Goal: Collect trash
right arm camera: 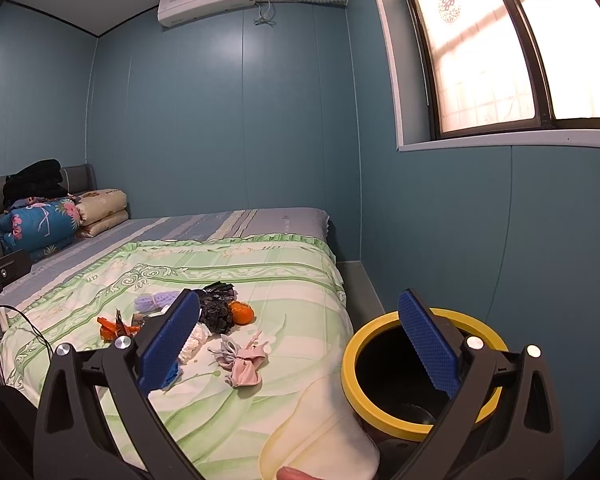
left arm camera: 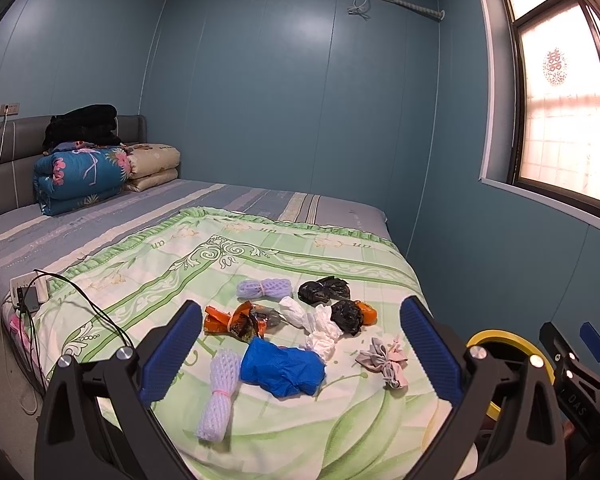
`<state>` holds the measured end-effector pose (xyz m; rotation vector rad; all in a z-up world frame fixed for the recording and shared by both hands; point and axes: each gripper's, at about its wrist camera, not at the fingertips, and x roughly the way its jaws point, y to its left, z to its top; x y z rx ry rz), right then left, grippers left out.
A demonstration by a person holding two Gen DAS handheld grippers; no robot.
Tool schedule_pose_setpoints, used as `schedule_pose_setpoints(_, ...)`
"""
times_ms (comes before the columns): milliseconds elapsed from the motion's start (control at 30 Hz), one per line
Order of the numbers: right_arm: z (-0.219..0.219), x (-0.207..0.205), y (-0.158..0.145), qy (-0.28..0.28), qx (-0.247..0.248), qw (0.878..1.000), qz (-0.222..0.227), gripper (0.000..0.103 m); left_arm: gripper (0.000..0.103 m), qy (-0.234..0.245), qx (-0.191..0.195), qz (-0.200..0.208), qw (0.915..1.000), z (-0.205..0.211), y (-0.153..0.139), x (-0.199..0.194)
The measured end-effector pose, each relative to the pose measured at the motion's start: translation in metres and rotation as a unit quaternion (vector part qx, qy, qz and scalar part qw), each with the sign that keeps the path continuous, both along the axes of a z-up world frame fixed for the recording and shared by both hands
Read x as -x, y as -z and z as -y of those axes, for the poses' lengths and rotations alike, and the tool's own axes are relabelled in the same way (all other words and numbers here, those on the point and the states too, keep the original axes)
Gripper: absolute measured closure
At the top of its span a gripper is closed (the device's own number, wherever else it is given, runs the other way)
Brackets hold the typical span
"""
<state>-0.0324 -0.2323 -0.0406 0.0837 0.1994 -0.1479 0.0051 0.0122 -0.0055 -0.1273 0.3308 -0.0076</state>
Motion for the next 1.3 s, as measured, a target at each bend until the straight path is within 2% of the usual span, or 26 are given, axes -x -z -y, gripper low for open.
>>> schedule_pose_setpoints(267,0.001,-0.013,0.008,-0.012,-0.004,1.0,-0.028,0.008,0.007,0.021,-0.011,-0.038,0.999,-0.008,0.015,-0.015)
schedule_pose_setpoints(400,-0.001,-0.026,0.019,-0.027,0.006,0.998,-0.055,0.008,0.007,0.05,0.007,-0.087,0.995,-0.026,0.036,-0.031)
schedule_pose_setpoints(500,-0.006,-0.041,0.028,-0.057,0.024,0.995,-0.077,0.008,0.007,0.045,0.0,-0.129,0.9907,-0.037,0.056,-0.041)
schedule_pose_setpoints(633,-0.019,-0.062,0.046,-0.096,0.063,0.988,-0.1,0.008,0.007,0.031,-0.027,-0.177,0.9834,-0.051,0.086,-0.048)
schedule_pose_setpoints(800,-0.035,-0.093,0.07,-0.123,0.108,0.978,-0.131,0.008,0.007,0.014,-0.018,-0.235,0.9716,-0.076,0.117,-0.063)
schedule_pose_setpoints(1000,-0.047,-0.136,0.094,-0.178,0.12,0.961,-0.172,0.008,0.007,0.017,-0.018,-0.278,0.9604,-0.082,0.144,-0.091)
schedule_pose_setpoints(1100,-0.054,-0.162,0.109,-0.207,0.128,0.946,-0.216,0.008,0.007,0.018,-0.021,-0.302,0.9528,-0.08,0.155,-0.104)
schedule_pose_setpoints(1300,-0.057,-0.195,0.127,-0.2,0.141,0.936,-0.251,0.008,0.007,0.011,-0.041,-0.319,0.9469,-0.078,0.171,-0.131)
